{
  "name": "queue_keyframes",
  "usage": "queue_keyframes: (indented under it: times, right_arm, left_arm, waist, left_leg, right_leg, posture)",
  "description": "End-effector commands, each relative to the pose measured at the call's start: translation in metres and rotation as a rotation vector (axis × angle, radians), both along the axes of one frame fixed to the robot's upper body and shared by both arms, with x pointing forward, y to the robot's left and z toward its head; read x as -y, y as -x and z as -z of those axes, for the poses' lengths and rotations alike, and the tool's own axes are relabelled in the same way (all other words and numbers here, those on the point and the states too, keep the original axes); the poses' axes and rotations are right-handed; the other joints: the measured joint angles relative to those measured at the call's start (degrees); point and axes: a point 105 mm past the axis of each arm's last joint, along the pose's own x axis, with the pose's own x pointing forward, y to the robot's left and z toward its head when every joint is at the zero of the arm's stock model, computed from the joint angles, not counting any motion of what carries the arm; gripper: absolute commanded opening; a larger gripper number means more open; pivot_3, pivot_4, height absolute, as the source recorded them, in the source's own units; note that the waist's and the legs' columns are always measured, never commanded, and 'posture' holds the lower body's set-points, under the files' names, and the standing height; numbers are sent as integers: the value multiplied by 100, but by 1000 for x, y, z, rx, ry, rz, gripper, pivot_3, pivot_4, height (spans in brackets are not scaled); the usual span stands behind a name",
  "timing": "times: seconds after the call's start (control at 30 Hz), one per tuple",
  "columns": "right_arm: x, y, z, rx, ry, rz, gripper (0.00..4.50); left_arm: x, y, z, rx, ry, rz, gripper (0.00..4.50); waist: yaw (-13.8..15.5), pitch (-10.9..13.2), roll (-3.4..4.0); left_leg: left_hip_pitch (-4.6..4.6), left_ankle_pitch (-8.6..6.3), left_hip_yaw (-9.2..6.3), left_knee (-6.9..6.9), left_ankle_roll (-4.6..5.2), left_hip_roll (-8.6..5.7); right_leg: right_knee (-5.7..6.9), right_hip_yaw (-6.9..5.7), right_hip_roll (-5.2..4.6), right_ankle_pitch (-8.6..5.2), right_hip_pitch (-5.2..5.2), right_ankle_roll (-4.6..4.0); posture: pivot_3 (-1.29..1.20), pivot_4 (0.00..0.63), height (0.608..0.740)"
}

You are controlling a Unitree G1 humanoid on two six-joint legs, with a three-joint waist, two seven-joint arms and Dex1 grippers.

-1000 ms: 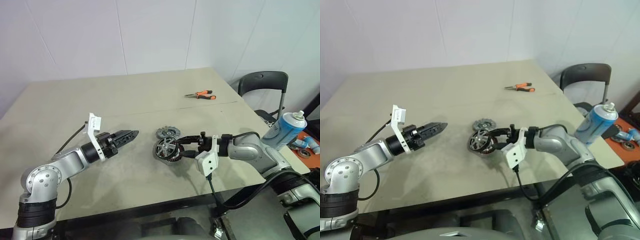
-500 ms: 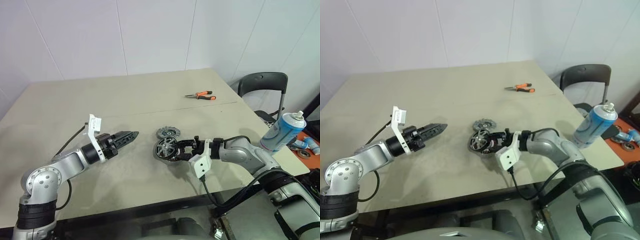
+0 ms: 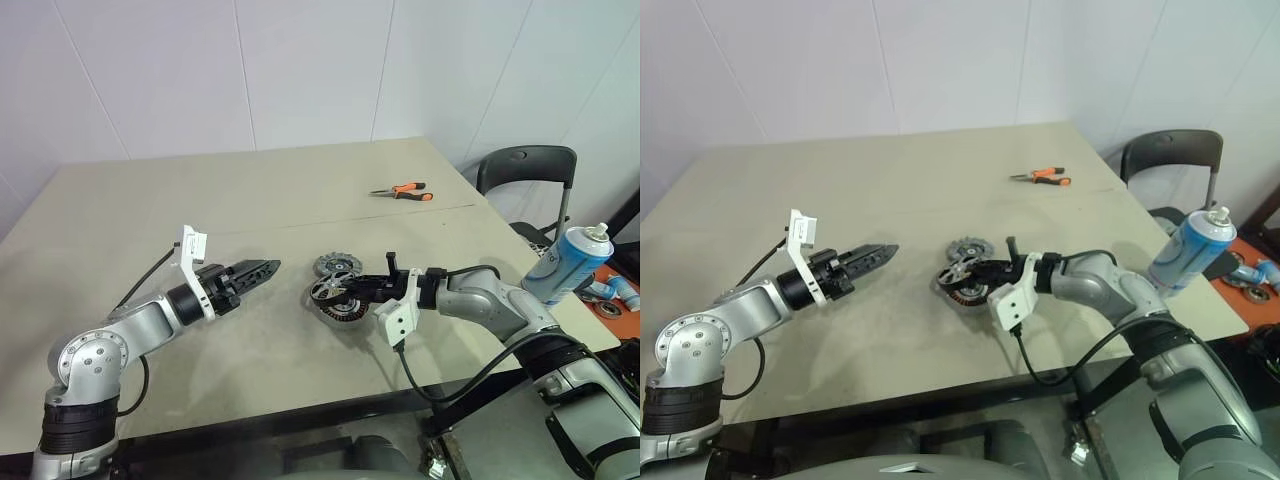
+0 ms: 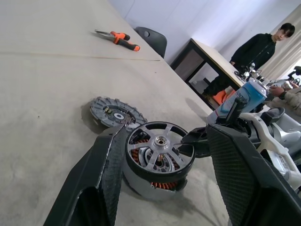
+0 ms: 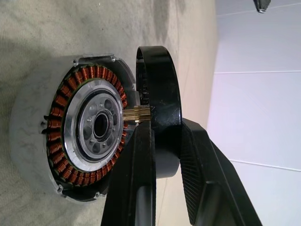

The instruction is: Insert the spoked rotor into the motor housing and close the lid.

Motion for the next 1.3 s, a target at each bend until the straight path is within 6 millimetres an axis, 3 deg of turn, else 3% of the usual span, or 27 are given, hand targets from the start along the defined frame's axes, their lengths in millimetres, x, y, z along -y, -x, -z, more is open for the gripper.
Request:
queue_keyframes:
  times: [0.03,0.13,0.57,0.93,1.3]
  right_arm:
    - [6,0,-13,39,-50,2,506]
    - [5,6,-19,73,-106,-19,506]
    - [13,24,6,115,-147,-19,506]
    - [12,10,-9,253,-207,29,506]
    - [8,17,9,228,-196,26,506]
  left_arm:
    - [3,0,-10,40,-4,14,2884]
    - [4,-1,-9,37,-6,16,2884]
    - [9,-2,-15,44,-13,23,2884]
    - [12,-1,-18,46,-18,25,2884]
    - [11,-1,-19,44,-14,25,2884]
  waist:
    - [2,0,0]
    - [9,0,-1]
    - [-12,4,-2]
    - [-11,4,-5]
    - [-12,5,-5]
  left_leg:
    - [0,0,0,0,0,0]
    - [-4,0,-1,0,0,0]
    - [-3,0,1,-1,0,0]
    - [-3,0,2,0,0,0]
    - [-4,0,2,0,0,-1]
  right_leg:
    - [0,0,0,0,0,0]
    - [-2,0,0,0,-1,0]
    - [0,7,3,-1,-4,0]
    - [0,9,2,-1,-3,0]
    - [-1,10,2,-1,-3,0]
  posture:
    - [0,0,740]
    - [0,0,740]
    - [0,0,740]
    - [0,0,740]
    - [0,0,740]
